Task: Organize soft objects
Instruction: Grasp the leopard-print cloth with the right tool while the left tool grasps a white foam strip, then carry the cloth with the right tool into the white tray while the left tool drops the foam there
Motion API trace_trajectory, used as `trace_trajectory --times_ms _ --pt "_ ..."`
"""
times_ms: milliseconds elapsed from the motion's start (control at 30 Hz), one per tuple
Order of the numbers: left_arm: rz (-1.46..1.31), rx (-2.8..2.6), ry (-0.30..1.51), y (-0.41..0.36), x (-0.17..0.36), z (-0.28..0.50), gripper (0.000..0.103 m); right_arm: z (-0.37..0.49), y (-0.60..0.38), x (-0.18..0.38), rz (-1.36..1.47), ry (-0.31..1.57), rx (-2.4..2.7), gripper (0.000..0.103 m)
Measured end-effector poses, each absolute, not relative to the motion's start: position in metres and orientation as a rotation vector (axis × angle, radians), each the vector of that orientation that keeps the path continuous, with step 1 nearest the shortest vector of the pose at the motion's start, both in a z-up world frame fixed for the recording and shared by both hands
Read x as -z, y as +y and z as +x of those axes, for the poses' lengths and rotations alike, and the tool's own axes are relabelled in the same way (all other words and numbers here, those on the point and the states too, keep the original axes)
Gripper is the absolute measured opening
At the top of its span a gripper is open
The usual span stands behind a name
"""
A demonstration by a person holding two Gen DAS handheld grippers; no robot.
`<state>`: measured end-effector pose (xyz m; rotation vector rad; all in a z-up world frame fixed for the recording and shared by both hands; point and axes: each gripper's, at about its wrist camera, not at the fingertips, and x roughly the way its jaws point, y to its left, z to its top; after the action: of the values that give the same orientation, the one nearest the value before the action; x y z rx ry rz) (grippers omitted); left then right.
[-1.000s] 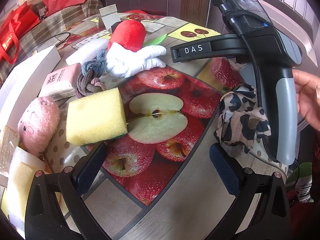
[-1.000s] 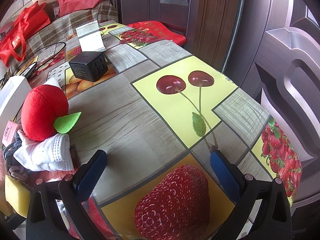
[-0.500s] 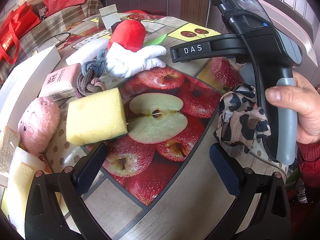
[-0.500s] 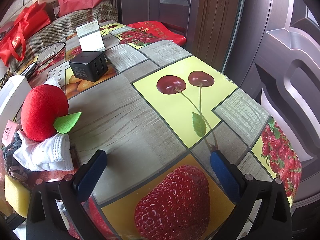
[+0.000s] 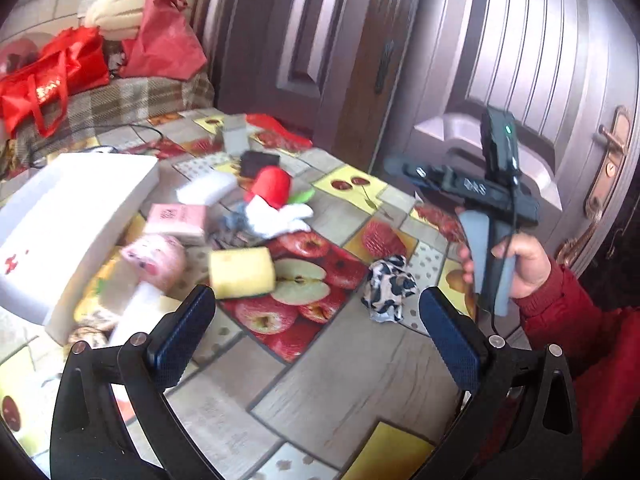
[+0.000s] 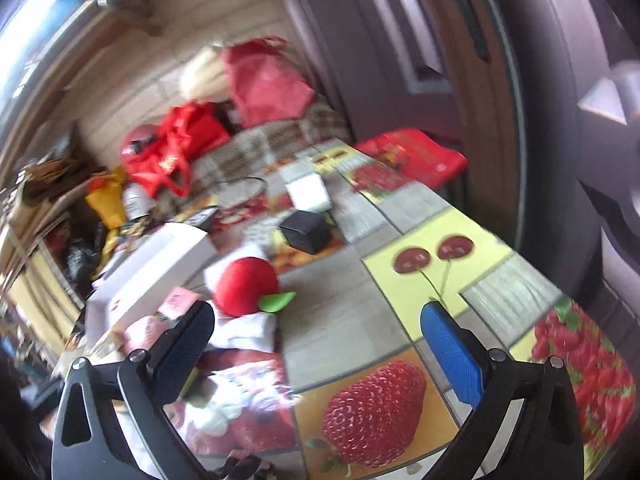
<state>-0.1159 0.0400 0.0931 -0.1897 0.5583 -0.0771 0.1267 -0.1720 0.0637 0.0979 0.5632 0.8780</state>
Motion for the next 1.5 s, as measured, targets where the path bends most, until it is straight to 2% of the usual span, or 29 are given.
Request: trace_trajectory --times_ms 67,300,467,533,633,700,833,867,933,967,1067,1133,1233,1367,1500 --pt "-0.155 -0.009 0.536 0.058 -0.098 -0.132 0.103 0.113 -0.176 -0.071 0.044 0.534 -0.999 0.103" --pt "-0.067 -0.151 0.671 0.093 -0.07 -0.146 0.102 0.079 -0.15 -0.042 -0.244 0.676 -1.153 0.103" --pt "0.06 -0.235 0.781 0.101 -0.045 -0.14 0.067 0.054 -0.127 -0.025 -0.43 0.668 -1.192 0.102" --pt "0.055 -0.229 0.811 0.108 -0.037 -0.139 0.058 0.05 -0.122 -0.023 -0.464 0.662 -1.194 0.102" --pt "0.07 -0.231 0.834 0.113 -0.029 -0.135 0.057 0.047 -0.12 -0.019 -0.487 0.664 -1.199 0.101" --pt "0.087 -0.223 0.842 0.112 -0.027 -0.13 0.054 0.048 -0.119 -0.016 -0.494 0.677 -1.196 0.095" --pt "0.152 -0.192 0.852 0.101 -0.022 -0.117 0.039 0.055 -0.11 -0.006 -0.514 0.729 -1.181 0.071" --pt "0.16 -0.183 0.855 0.099 -0.021 -0.114 0.034 0.055 -0.108 -0.005 -0.517 0.741 -1.183 0.066" --pt "0.163 -0.169 0.86 0.096 -0.017 -0.111 0.023 0.055 -0.105 -0.002 -0.529 0.753 -1.187 0.064" --pt "0.161 -0.164 0.858 0.096 -0.016 -0.111 0.019 0.055 -0.104 -0.002 -0.536 0.756 -1.184 0.056" --pt "0.132 -0.167 0.826 0.098 -0.017 -0.118 0.019 0.056 -0.104 -0.001 -0.527 0.769 -1.208 0.04" --pt "0.094 -0.18 0.775 0.102 -0.025 -0.128 0.019 0.054 -0.108 -0.006 -0.517 0.75 -1.216 0.034" --pt "0.035 -0.239 0.613 0.11 -0.048 -0.155 0.019 0.058 -0.122 -0.026 -0.434 0.695 -1.198 0.033" --pt "-0.123 -0.368 0.317 0.133 -0.071 -0.199 0.019 0.058 -0.15 -0.075 -0.216 0.505 -1.184 0.034" --pt "-0.136 -0.502 0.237 0.141 -0.072 -0.216 0.019 0.056 -0.162 -0.104 -0.054 0.286 -1.092 0.034"
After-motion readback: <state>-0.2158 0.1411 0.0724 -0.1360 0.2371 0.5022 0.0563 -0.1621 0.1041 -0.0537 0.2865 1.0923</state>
